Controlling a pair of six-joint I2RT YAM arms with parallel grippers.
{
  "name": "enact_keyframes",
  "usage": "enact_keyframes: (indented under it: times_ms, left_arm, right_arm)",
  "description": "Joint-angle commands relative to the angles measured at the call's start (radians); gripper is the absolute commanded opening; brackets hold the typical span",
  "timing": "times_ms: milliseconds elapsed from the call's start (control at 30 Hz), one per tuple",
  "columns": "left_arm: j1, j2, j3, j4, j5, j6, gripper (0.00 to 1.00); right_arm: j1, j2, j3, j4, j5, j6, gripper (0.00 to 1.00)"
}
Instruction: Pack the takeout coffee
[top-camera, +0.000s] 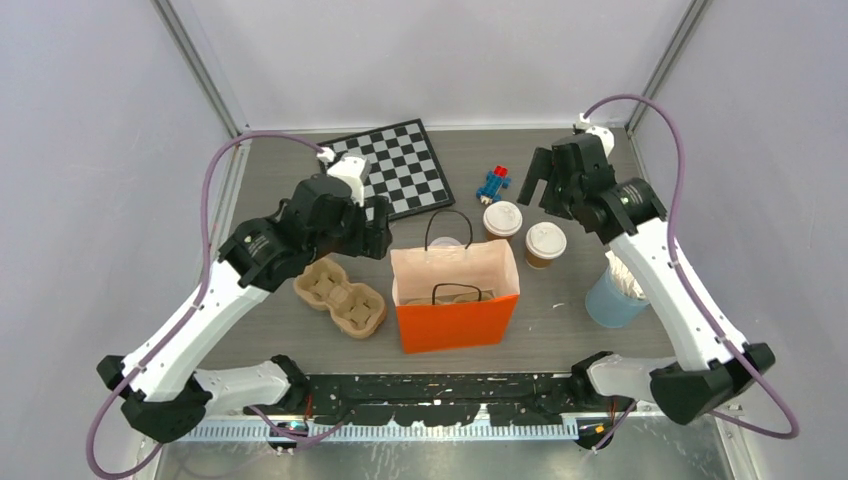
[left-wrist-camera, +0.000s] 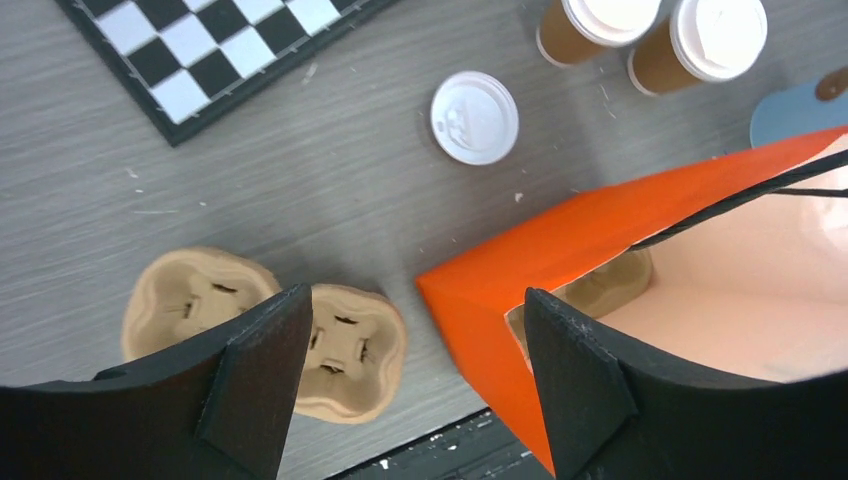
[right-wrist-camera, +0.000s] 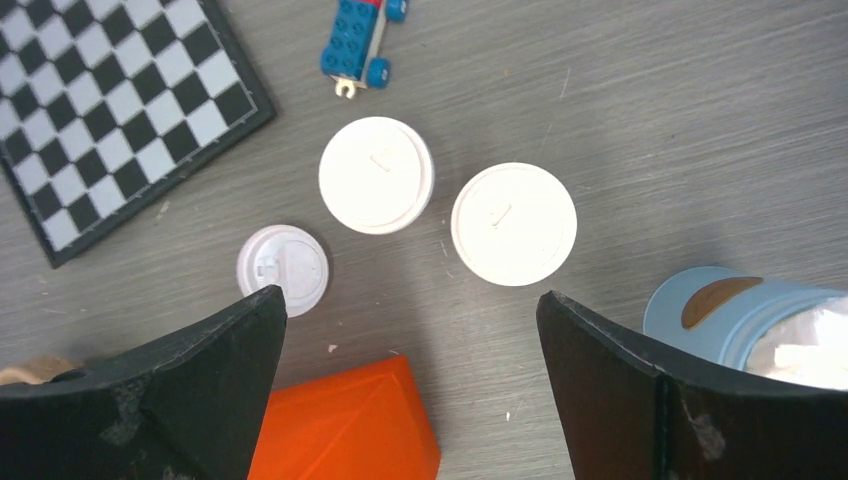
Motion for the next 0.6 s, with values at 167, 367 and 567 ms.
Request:
enact_keyframes:
  times_ms: [167,367,567]
  left_arm:
    - [0.002,0.164,0.214,-0.181,0.227,-0.015,0.8]
    - [0.002,0.172,0.208,-0.19,0.247,-0.007,0.99]
    - [0.003,0.178,0.204,-0.203,0.247,-0.022,1.0]
  right_arm:
    - [-0.166,0.193,0.022,-0.07,-0.103,-0.173,0.97]
    - [-0.185,0.25,-0.056,-0.054,-0.11,-0.29,1.0]
    - [-0.218,0.25,-0.118,-0.012,-0.173,-0.404,1.0]
